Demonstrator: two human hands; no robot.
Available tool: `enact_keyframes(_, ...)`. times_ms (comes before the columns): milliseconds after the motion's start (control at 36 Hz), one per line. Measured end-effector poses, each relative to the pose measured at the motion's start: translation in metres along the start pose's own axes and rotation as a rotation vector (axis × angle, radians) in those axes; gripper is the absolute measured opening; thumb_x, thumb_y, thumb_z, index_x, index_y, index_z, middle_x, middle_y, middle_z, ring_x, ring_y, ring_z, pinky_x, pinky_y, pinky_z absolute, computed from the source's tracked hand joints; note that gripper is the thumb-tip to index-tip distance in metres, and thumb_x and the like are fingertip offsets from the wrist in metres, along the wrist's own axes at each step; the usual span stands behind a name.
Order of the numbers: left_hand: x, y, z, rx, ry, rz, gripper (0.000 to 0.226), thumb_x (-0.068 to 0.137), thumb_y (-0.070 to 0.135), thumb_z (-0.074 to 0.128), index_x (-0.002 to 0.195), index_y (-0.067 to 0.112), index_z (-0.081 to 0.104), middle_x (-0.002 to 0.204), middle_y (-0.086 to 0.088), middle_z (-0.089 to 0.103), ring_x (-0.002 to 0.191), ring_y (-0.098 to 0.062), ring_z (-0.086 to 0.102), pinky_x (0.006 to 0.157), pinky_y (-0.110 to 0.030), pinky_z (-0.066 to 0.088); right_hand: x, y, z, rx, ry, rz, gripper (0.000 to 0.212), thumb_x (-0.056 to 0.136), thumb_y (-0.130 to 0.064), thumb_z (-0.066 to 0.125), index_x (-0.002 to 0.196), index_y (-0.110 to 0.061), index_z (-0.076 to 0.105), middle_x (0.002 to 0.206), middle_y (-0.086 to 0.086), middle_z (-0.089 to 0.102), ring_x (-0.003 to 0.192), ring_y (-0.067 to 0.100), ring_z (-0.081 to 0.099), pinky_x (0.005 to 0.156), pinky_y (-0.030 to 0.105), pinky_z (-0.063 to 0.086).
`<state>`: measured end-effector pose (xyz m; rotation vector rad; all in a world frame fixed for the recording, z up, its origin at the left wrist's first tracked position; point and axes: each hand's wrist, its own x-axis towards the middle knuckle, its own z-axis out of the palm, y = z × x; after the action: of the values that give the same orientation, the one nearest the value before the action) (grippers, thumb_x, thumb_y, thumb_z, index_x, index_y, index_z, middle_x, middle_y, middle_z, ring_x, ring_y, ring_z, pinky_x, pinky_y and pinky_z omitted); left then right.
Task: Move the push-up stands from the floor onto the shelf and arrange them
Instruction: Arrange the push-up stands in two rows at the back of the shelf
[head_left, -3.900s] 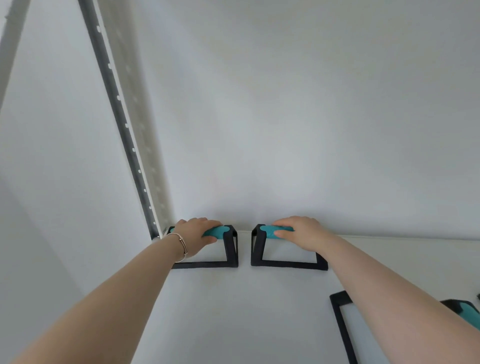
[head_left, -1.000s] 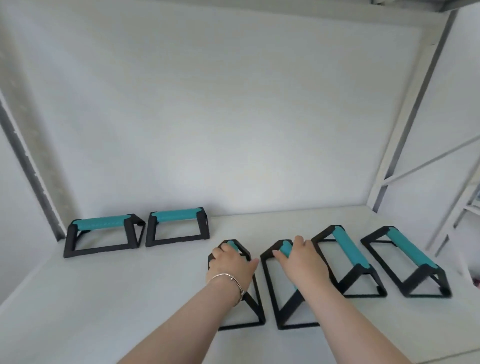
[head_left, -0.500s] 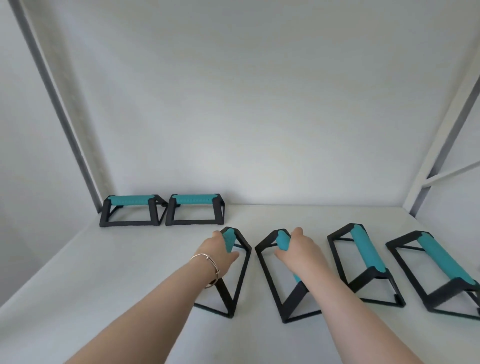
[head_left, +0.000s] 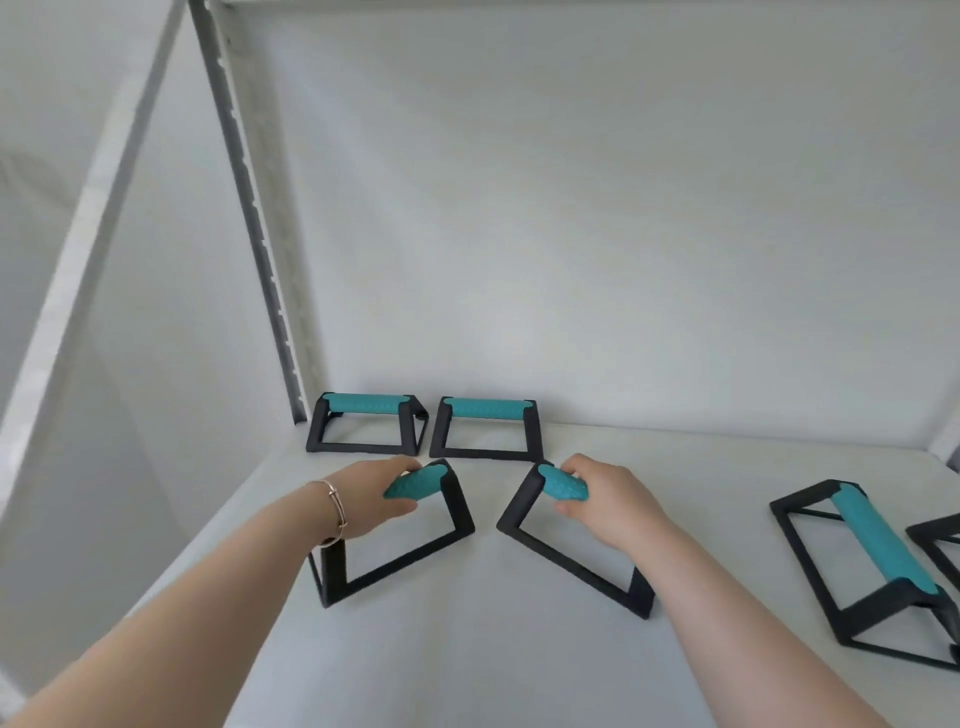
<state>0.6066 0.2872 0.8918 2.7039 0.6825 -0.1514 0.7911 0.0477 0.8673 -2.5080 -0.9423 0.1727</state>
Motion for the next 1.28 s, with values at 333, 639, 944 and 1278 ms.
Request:
enact_keyframes(333, 0.021, -0.089, -0.02, 0.188, 0.022, 0.137, 0.044, 0.096, 0.029, 0.05, 0.136, 0.046, 0.041, 0.13, 0.012, 0.054, 0.114, -0.015, 0.051, 0.102, -0.033, 0.041, 0.017, -0.078, 0.04, -0.139, -0.028, -0.113, 0.042, 0.092, -0.035, 0.061, 0.133, -0.04, 0.051, 0.13, -0.011, 0.057, 0.12, 0.02, 0.051, 0.101, 0.037, 0.035)
enact_keyframes(639, 0.045, -0.123, -0.023, 0.25, 0.039, 0.16, 0.046, 0.1, 0.032, 0.043, 0.142, 0.048, 0.034, 0.137, 0.011, 0.049, 0.125, -0.017, 0.046, 0.104, -0.037, 0.035, 0.039, -0.097, 0.061, -0.152, -0.069, -0.119, 0.04, 0.094, -0.038, 0.057, 0.133, -0.043, 0.051, 0.125, -0.009, 0.056, 0.118, 0.018, 0.047, 0.102, 0.036, 0.032)
enact_keyframes(944, 0.062, -0.129, -0.011, 0.141, 0.11, 0.2, 0.042, 0.1, 0.037, 0.042, 0.14, 0.048, 0.037, 0.128, 0.013, 0.053, 0.118, -0.014, 0.048, 0.101, -0.035, 0.032, 0.057, -0.101, 0.064, -0.083, -0.045, -0.09, 0.033, 0.092, -0.056, 0.05, 0.122, -0.044, 0.06, 0.112, -0.009, 0.06, 0.098, 0.012, 0.046, 0.098, 0.032, 0.031)
enact_keyframes(1278, 0.079, -0.136, -0.013, 0.152, 0.1, 0.223, 0.042, 0.1, 0.036, 0.042, 0.14, 0.05, 0.037, 0.125, 0.013, 0.054, 0.117, -0.014, 0.048, 0.1, -0.038, 0.033, 0.068, -0.105, 0.068, -0.116, -0.007, -0.073, 0.036, 0.094, -0.055, 0.049, 0.127, -0.042, 0.058, 0.113, -0.007, 0.059, 0.094, 0.012, 0.04, 0.101, 0.035, 0.032)
